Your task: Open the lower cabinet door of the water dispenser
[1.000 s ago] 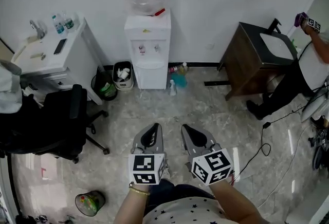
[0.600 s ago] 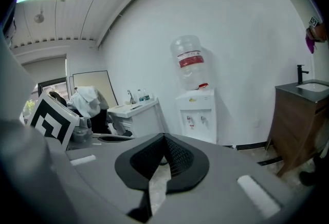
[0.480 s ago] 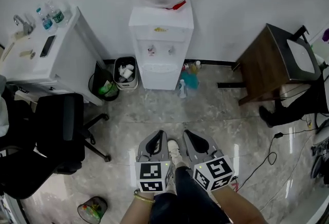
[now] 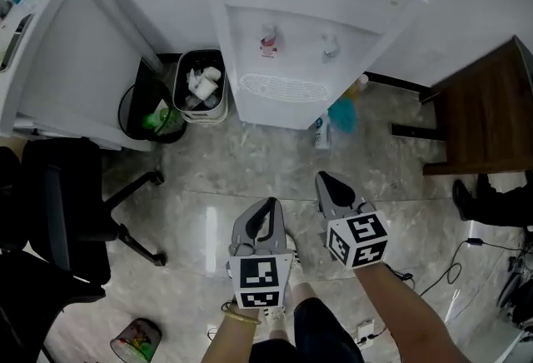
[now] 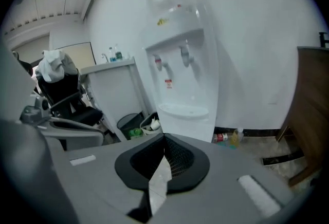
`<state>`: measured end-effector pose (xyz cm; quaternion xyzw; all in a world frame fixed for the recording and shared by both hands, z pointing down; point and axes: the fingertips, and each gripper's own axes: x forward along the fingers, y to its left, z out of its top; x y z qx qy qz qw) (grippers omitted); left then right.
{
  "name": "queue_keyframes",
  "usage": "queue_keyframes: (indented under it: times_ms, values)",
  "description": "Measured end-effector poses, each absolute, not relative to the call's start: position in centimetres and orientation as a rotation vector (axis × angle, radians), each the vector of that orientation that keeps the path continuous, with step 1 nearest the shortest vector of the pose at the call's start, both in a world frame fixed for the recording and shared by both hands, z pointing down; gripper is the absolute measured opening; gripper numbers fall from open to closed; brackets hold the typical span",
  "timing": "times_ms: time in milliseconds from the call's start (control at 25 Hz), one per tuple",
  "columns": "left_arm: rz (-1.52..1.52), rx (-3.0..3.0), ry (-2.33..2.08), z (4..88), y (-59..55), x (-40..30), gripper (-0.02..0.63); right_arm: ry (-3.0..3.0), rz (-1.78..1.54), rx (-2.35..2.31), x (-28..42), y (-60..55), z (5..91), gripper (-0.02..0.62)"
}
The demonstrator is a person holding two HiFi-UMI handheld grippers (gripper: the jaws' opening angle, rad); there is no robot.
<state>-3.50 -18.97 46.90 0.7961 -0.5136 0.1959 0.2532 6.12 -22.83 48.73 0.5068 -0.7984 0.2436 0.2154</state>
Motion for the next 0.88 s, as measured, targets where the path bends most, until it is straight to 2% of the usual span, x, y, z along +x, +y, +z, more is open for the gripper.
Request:
queue_keyframes:
  times_ms: [40,120,160,240,400,720,880]
  values:
    - [0.529,2.159,-1.381,48.4,-19.9,-3.1,0.006,-2.200,0.698,1.368,6.4,-24.3,51.1,0.000]
    - [0.527,2.157,-1.359,50.7,-21.6,-2.4,0.006,-2.168,0.729,1.326,7.4,-27.0,55.2,0.086]
    - [0.533,2.157,-1.358,51.7,-22.3,-2.2,0.006,-2.149,0.724,1.322,8.1,-28.4,56.8,0.095]
    - [0.556,2.155,-1.358,53.5,-23.7,-1.8,0.006,-2.114,0.674,1.313,9.4,-31.2,59.4,0.163]
    - [0.587,2.163,-1.349,56.0,-25.8,-0.9,0.006,-2.062,0.598,1.296,12.4,-36.2,62.9,0.243]
    - [0.550,2.091,-1.367,58.7,-27.8,-1.7,0.006,-2.068,0.577,1.362,14.8,-41.4,64.4,0.318]
    - [0.558,2.095,-1.373,59.2,-28.5,-1.8,0.006,-2.108,0.591,1.333,13.9,-42.3,65.1,0.322]
